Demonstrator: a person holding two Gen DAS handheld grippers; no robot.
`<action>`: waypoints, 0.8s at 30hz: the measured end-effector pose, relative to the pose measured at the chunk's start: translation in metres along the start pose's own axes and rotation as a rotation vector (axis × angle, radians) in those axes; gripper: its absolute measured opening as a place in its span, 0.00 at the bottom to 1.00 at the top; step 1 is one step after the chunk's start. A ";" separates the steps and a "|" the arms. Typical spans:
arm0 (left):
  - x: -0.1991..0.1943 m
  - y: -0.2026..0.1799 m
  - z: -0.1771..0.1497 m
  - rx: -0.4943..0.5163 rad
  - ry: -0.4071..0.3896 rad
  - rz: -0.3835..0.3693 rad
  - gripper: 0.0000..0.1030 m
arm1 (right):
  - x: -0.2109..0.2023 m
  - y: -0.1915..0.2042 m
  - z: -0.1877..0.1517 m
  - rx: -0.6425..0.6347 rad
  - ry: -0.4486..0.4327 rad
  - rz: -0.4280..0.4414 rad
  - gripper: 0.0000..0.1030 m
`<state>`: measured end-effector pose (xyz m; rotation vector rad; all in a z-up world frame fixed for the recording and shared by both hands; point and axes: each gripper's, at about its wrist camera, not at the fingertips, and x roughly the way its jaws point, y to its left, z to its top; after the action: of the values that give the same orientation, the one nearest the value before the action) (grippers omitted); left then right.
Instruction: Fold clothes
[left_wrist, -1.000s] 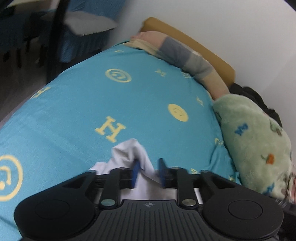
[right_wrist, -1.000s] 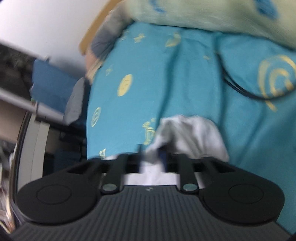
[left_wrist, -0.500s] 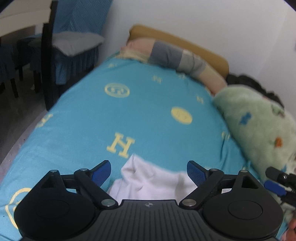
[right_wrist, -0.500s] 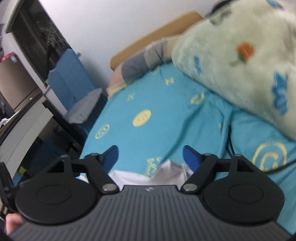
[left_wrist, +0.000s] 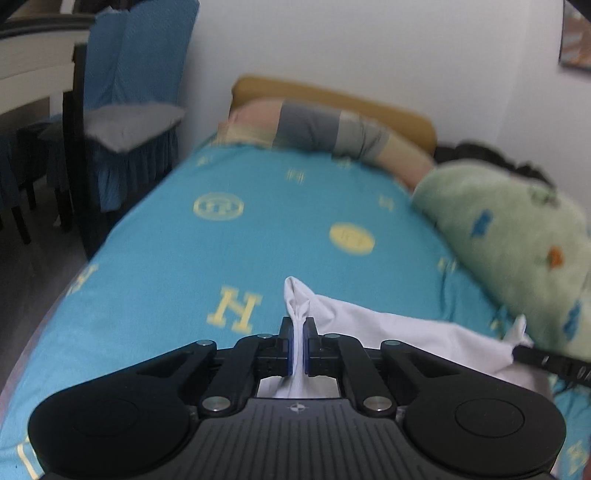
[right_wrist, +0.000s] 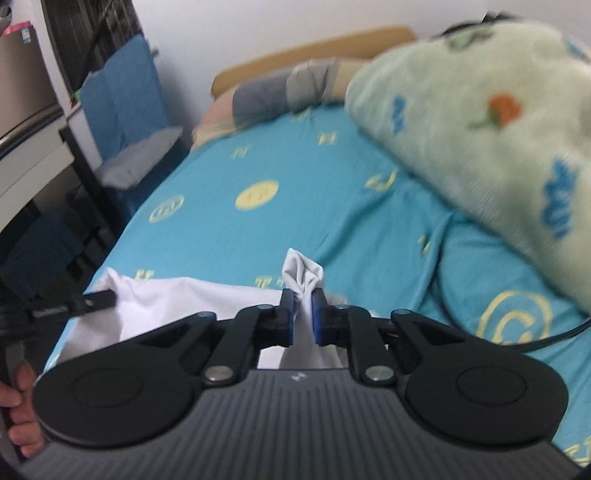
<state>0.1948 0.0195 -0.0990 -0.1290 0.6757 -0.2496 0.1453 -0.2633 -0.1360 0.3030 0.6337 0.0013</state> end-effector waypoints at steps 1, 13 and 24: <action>-0.002 -0.002 0.004 -0.013 -0.010 -0.011 0.05 | -0.003 -0.001 0.001 0.003 -0.020 -0.009 0.12; 0.014 -0.009 -0.004 -0.016 0.119 0.011 0.39 | 0.019 -0.003 0.001 0.038 0.064 -0.059 0.15; -0.085 -0.014 -0.017 -0.255 0.223 -0.042 0.97 | -0.057 -0.008 -0.003 0.181 -0.001 -0.031 0.73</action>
<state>0.1180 0.0277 -0.0582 -0.3641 0.9265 -0.2193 0.0967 -0.2759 -0.1071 0.4683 0.6386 -0.0861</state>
